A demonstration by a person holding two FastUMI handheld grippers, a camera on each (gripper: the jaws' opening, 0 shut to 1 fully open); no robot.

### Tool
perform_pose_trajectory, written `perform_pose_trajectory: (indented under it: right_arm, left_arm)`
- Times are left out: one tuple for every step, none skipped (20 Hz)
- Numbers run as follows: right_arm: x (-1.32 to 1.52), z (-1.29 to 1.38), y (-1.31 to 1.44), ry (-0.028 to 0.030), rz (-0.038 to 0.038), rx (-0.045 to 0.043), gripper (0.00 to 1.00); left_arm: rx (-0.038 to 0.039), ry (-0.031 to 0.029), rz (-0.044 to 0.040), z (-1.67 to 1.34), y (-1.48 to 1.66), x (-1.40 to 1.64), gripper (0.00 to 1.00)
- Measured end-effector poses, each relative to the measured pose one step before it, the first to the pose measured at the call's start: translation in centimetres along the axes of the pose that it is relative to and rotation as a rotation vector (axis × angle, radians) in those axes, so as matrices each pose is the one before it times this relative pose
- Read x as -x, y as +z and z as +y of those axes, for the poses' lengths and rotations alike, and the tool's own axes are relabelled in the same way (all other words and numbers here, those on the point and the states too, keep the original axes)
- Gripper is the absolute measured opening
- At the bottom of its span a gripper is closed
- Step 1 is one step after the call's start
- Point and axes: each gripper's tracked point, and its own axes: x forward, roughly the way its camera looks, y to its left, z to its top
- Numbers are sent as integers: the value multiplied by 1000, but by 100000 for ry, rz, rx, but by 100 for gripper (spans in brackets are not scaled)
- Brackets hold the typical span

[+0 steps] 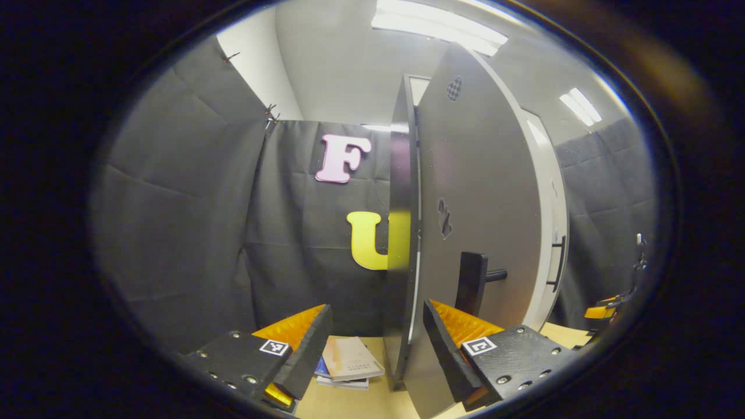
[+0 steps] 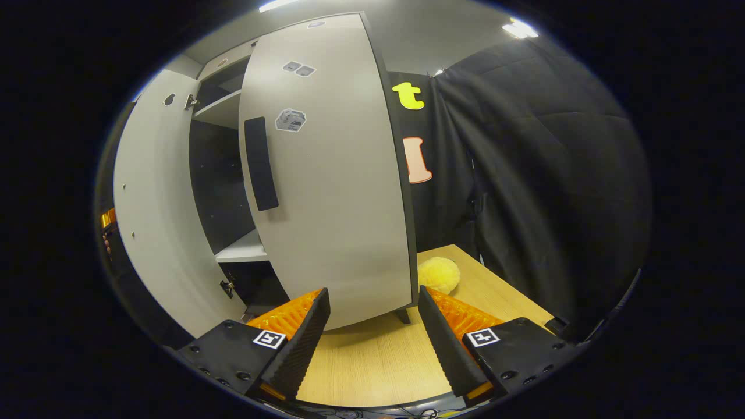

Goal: Grab one shoe with the right hand and put it into the shoe cabinet, grab the other shoe with the left hand and put it into the shoe cabinet; then close the right door with the right hand and the left door with the left hand.

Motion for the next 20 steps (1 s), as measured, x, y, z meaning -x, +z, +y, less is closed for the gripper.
perform_pose_trajectory:
  right_arm:
    - [-220, 237, 204, 476, -436, 396, 97]
    - [-140, 281, 260, 548, -565, 427, 97]
    - [-131, 163, 174, 626, -557, 610, 97]
    - [-213, 116, 147, 655, -397, 943, 97]
    - [-277, -38, -31, 328, -133, 1210, 97]
    - [-262, -172, 17, 29, 77, 1002, 97]
    - [-292, -226, 77, 86, -47, 405, 97]
    - [-218, -203, 108, -81, -254, -223, 97]
    - [-234, -390, 63, -415, -204, -636, 97]
    - [-169, -317, 59, -463, -70, -898, 97]
    - [-143, -180, -31, -416, 101, -997, 97]
    - [-228, -437, 31, -263, 185, -880, 97]
    - [-319, -702, -54, -241, 303, -605, 97]
    - [-233, -551, 21, -498, 358, -393, 97]
    - [-188, -574, 20, -352, 323, -660, 97]
    - [-142, -510, 297, 3, -55, -932, 97]
    - [-211, -685, 280, -236, -70, -751, 97]
    - [-169, -749, 335, -462, 91, -610, 97]
    - [-247, -722, 392, -229, 109, -550, 97]
    - [-153, -632, 407, -120, 230, -573, 97]
  left_arm:
    - [-951, -2005, 560, -986, 66, -230, 96]
    - [65, -1855, 808, -1119, -24, -187, 96]
    - [1238, -1578, 814, -1213, -381, -290, 96]
    - [2354, -1004, 605, -947, -272, -211, 91]
    - [2041, -322, 290, -748, -273, -243, 91]
    - [982, 521, -107, -700, -157, -236, 91]
    - [123, 414, -135, -799, 36, -400, 91]
    - [-68, 263, 74, -865, -11, -242, 91]
    - [25, -31, 146, -919, -95, -438, 91]
    - [267, 23, 519, -936, -89, -338, 91]
    - [285, 269, 380, -966, -126, -507, 92]
    - [921, 1531, 1583, -909, -304, -525, 96]
    - [1848, 2390, 1823, -820, -791, -357, 96]
    - [1838, 1751, 751, -1091, -619, -449, 96]
    - [2098, 1098, 280, -1365, -556, -407, 96]
    - [1953, 1346, 521, -1270, -592, -380, 96]
    - [730, 1462, 1149, -1063, -760, -279, 96]
    - [-472, 2038, 1055, -715, -451, -99, 96]
    - [-1368, 2048, 812, -380, -405, 56, 92]
    - [-1632, 2271, 847, -274, -359, 181, 91]
